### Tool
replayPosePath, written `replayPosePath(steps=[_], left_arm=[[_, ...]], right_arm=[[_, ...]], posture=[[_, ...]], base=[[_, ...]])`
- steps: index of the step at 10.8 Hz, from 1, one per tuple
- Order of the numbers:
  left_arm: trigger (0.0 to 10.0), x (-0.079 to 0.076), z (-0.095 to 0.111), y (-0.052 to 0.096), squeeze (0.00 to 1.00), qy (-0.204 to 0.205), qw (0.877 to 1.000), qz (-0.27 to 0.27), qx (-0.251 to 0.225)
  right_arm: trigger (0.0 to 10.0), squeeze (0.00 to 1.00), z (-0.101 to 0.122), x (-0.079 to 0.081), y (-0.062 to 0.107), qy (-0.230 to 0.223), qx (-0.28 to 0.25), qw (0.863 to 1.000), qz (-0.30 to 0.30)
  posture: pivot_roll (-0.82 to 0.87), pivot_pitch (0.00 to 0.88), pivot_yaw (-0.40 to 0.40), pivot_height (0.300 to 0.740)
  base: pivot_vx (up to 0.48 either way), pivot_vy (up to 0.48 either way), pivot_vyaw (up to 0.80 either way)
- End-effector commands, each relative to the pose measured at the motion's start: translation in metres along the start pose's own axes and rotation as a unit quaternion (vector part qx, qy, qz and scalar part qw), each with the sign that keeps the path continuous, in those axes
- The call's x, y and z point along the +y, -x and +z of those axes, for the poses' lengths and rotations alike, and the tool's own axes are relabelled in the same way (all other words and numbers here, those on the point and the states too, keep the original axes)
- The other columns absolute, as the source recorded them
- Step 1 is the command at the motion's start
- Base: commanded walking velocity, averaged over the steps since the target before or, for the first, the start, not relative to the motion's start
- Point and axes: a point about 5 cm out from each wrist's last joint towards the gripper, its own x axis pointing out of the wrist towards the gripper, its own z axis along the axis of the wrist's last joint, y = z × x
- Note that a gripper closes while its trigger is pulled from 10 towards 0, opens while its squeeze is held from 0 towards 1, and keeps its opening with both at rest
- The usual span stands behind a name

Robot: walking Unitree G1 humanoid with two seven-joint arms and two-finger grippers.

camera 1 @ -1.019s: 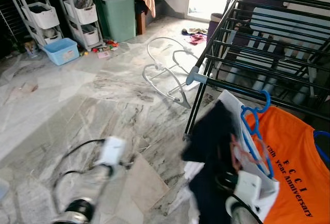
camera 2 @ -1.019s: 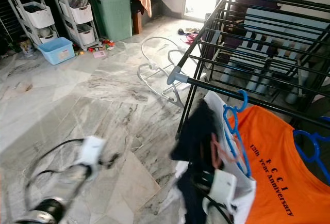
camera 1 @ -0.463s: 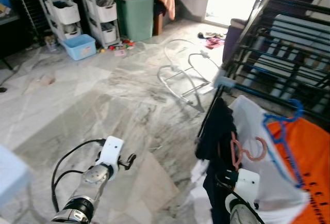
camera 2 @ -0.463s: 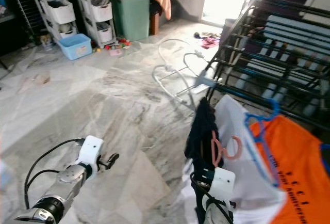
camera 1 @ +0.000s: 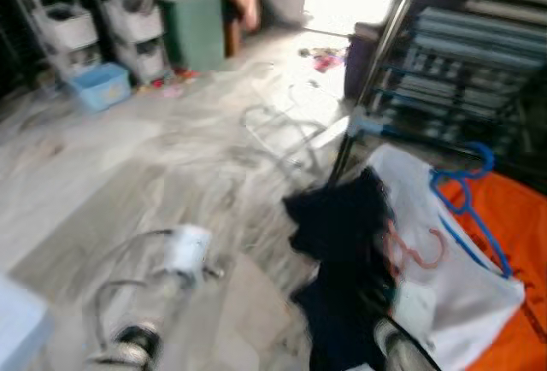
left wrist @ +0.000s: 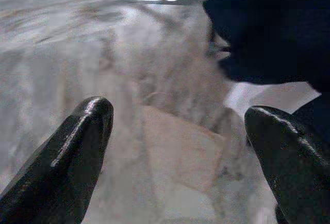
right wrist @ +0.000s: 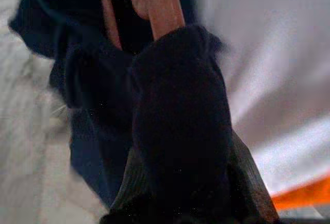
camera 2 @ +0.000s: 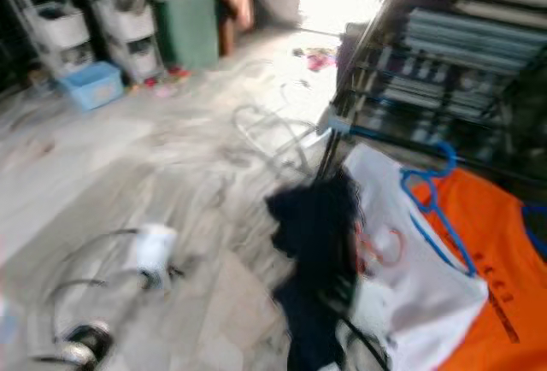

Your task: Hang hanger

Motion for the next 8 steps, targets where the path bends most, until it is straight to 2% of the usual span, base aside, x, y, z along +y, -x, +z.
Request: replayPosePath(steps=[1,2,5,6,8], left_arm=[[10.0,0.011,-0.003,0.004,0.00,-0.009,1.000,0.014,0.009],[10.0,0.010,-0.003,0.003,0.00,-0.010,1.000,0.011,0.010],[10.0,0.008,-0.003,0.003,0.00,-0.025,1.000,0.008,0.010],[10.0,0.006,-0.002,0.001,0.00,-0.020,1.000,0.017,0.007],[10.0,0.000,-0.008,0.000,0.00,0.000,0.999,0.026,0.031]], right_arm=[[10.0,0.00,0.011,0.008,-0.002,-0.013,-0.025,1.000,0.006],[10.0,0.00,0.011,0.007,-0.002,-0.015,-0.027,1.000,0.006],[10.0,0.00,0.010,0.007,-0.002,-0.013,-0.026,1.000,0.006],[10.0,0.00,0.006,0.005,-0.002,-0.006,-0.019,1.000,0.009],[10.0,0.00,-0.004,0.000,-0.004,0.015,0.006,1.000,0.018]], posture=[[0.00,0.000,-0.024,0.740],[0.00,0.000,-0.023,0.740],[0.00,0.000,-0.027,0.740],[0.00,0.000,-0.039,0.740],[0.01,0.000,-0.055,0.740]], base=[[0.000,0.352,-0.77],[0.000,0.322,-0.49],[0.000,0.000,0.00],[0.000,0.000,0.00],[0.000,0.000,0.00]])
